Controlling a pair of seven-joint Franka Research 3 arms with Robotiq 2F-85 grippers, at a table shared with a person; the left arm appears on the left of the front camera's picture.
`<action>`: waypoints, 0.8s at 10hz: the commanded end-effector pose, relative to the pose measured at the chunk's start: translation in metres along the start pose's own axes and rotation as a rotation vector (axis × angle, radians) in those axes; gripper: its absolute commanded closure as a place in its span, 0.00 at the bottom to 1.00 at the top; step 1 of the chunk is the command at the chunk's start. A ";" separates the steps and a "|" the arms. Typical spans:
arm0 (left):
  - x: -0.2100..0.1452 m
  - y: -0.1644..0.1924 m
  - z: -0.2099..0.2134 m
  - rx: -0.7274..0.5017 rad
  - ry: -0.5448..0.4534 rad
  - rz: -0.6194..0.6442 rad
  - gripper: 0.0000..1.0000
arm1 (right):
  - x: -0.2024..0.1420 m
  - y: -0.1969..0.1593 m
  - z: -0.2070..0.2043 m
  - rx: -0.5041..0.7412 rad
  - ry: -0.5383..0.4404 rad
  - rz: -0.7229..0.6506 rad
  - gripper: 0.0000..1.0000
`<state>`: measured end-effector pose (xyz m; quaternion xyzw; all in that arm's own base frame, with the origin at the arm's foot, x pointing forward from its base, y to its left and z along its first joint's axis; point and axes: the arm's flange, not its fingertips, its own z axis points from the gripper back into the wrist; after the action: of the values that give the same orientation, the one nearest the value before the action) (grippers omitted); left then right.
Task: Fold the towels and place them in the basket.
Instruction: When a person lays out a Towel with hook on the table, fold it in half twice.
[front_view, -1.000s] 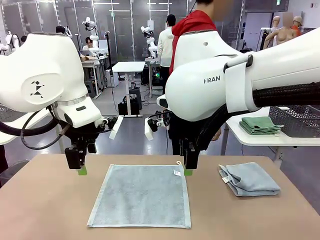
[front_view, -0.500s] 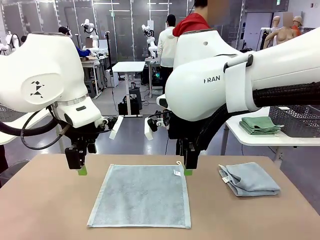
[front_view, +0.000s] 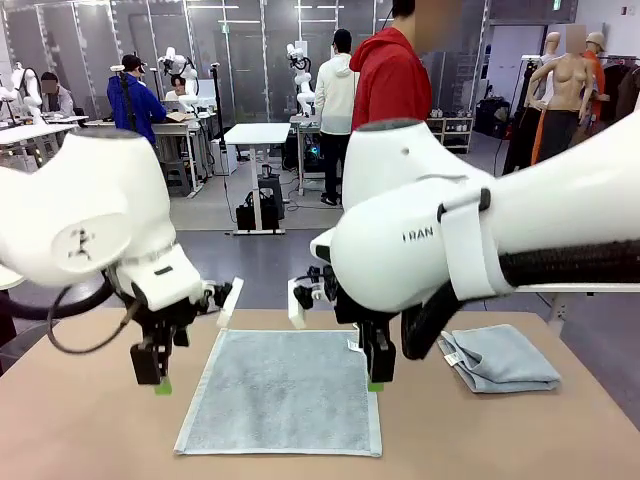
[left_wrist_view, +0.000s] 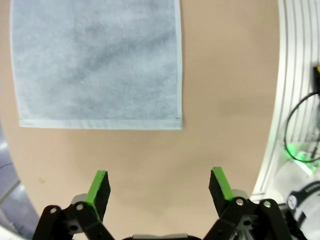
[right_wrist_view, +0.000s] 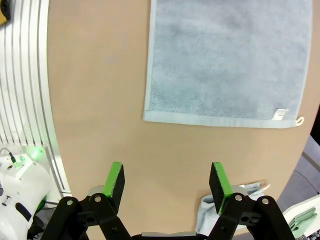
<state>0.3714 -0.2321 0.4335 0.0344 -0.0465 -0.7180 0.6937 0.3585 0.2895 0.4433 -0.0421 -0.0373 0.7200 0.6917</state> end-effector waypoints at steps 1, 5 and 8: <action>0.004 -0.005 -0.034 0.010 -0.060 -0.012 0.00 | 0.001 0.009 -0.025 0.024 -0.015 -0.052 0.15; 0.006 0.001 -0.084 -0.044 -0.049 -0.016 0.00 | 0.007 0.013 -0.076 0.110 -0.038 -0.061 0.15; 0.009 0.004 -0.107 -0.093 -0.030 -0.006 0.00 | 0.005 0.010 -0.112 0.182 -0.033 -0.089 0.15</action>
<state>0.3791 -0.2403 0.3294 -0.0020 -0.0189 -0.7197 0.6940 0.3578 0.2904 0.3370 0.0241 0.0178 0.6956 0.7178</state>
